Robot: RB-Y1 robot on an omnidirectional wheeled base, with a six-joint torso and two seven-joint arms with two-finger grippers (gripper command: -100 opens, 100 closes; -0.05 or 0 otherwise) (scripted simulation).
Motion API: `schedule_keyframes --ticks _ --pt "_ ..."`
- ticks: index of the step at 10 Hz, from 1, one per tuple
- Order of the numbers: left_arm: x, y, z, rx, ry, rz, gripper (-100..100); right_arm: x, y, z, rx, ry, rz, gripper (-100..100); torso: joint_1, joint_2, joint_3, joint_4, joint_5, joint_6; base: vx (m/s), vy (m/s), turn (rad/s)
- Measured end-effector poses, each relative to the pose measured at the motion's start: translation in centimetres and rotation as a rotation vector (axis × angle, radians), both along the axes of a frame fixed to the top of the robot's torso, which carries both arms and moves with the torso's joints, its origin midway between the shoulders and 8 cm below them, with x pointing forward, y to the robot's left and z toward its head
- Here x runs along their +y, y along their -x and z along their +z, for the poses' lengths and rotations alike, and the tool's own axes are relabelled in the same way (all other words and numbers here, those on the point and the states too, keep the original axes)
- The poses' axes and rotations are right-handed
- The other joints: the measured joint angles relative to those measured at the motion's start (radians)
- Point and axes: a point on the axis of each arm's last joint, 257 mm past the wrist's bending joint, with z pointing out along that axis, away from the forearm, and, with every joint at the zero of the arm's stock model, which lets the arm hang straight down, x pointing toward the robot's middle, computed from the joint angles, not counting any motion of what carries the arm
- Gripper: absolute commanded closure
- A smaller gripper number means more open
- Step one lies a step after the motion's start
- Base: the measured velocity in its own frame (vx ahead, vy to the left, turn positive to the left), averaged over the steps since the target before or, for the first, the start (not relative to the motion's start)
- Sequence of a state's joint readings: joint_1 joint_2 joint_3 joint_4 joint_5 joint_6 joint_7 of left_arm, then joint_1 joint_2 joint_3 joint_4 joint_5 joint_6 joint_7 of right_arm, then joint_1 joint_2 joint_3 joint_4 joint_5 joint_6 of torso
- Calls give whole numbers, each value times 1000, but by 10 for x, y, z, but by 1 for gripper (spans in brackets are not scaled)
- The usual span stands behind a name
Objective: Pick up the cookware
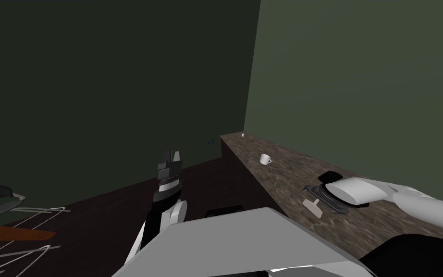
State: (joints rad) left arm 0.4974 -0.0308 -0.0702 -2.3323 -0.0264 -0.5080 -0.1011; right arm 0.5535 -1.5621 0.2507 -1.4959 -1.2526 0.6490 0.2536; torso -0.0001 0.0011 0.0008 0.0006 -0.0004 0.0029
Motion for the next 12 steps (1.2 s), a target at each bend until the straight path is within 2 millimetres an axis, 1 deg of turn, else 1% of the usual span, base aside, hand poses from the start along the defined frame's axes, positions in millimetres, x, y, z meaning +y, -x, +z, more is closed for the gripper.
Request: schedule_keyframes --ticks 3,4,8,9,10,12 --pt "0 0 0 0 0 0 0 1 -8 -7 7 -6 -7 -100 -1 1 0 0 -2 0 -39 -4 20" --pt "0 0 0 0 0 0 0 1 -8 -7 9 -6 -6 100 -1 -1 0 0 -2 1 0 0 0" --pt "0 0 0 0 0 0 0 1 -8 -7 9 -6 -8 100 -1 -3 -2 -1 -2 0 0 0 0" --pt "0 0 0 0 0 0 0 1 -8 -7 9 -6 -8 0 -1 -3 -2 -1 -2 0 0 0 0" --pt "0 0 0 0 0 0 0 1 -8 -7 9 -6 -8 100 -1 -3 -2 -1 -2 0 27 4 -32" --pt "0 0 0 0 0 0 0 0 -3 -3 8 -2 -3 100 -1 -5 -3 -1 -2 0 64 5 -48"
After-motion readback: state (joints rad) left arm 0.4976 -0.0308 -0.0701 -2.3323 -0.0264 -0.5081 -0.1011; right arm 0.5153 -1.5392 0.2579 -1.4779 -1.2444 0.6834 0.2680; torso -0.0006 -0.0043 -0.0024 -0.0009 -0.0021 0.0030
